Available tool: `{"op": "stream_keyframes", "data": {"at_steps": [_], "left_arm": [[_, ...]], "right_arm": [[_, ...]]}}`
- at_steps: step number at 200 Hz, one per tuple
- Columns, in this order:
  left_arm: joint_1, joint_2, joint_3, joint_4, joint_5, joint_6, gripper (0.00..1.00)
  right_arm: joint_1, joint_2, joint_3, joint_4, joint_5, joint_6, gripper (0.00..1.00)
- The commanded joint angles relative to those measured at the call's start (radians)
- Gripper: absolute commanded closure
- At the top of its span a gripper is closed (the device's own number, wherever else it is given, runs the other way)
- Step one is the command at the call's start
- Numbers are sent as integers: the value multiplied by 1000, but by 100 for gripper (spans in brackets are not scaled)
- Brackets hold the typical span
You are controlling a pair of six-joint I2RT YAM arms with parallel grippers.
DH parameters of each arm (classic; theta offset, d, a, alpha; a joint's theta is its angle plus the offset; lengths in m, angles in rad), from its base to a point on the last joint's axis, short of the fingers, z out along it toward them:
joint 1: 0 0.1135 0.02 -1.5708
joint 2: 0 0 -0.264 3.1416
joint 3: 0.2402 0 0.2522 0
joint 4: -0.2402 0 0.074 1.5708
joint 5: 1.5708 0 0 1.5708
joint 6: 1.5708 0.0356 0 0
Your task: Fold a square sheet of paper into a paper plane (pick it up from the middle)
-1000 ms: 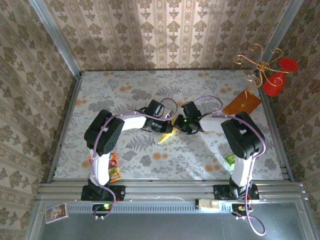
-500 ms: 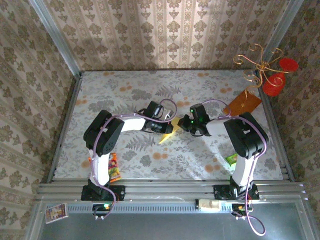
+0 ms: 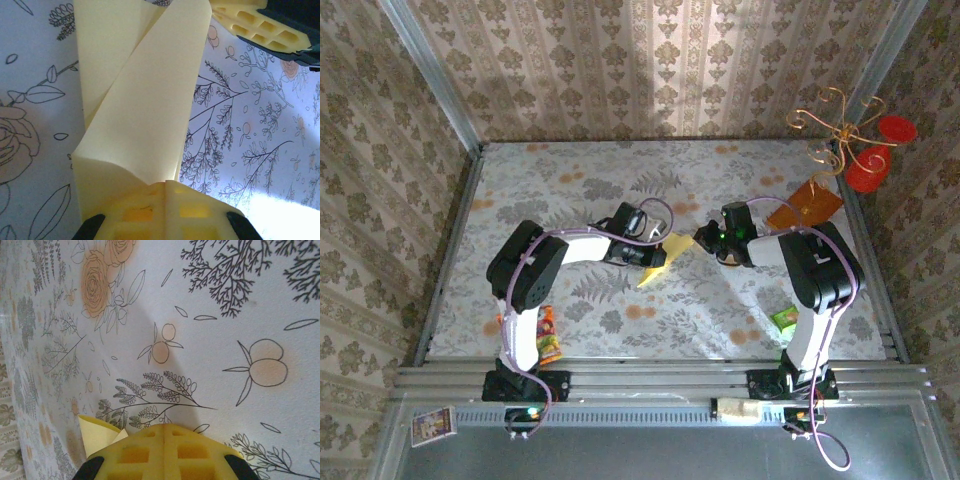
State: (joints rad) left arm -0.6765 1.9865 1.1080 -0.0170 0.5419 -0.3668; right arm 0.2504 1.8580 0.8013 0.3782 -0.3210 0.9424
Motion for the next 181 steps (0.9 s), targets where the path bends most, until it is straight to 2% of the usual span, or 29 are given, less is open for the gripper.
{"op": "stream_keyframes", "data": {"at_steps": [1, 37, 46, 91, 132, 164, 181], "left_arm": [[-5, 40, -26, -242, -74, -7, 99], [3, -83, 46, -235, -53, -58, 86], [12, -122, 46, -219, -51, -77, 80], [135, -325, -68, -165, -78, -150, 56], [270, -488, -164, -222, -143, -112, 39], [333, -560, -215, -258, -220, -89, 22], [354, -583, -238, -261, -244, -83, 16]], "right_arm": [[-16, -37, -3, -94, 99, -34, 95], [17, -203, -11, -252, 199, -78, 88], [30, -240, -9, -296, 219, -89, 85], [117, -331, 64, -554, 319, -120, 59], [270, -267, 216, -752, 409, -130, 39], [390, -144, 367, -865, 481, -119, 23], [436, -83, 433, -902, 526, -102, 17]]}}
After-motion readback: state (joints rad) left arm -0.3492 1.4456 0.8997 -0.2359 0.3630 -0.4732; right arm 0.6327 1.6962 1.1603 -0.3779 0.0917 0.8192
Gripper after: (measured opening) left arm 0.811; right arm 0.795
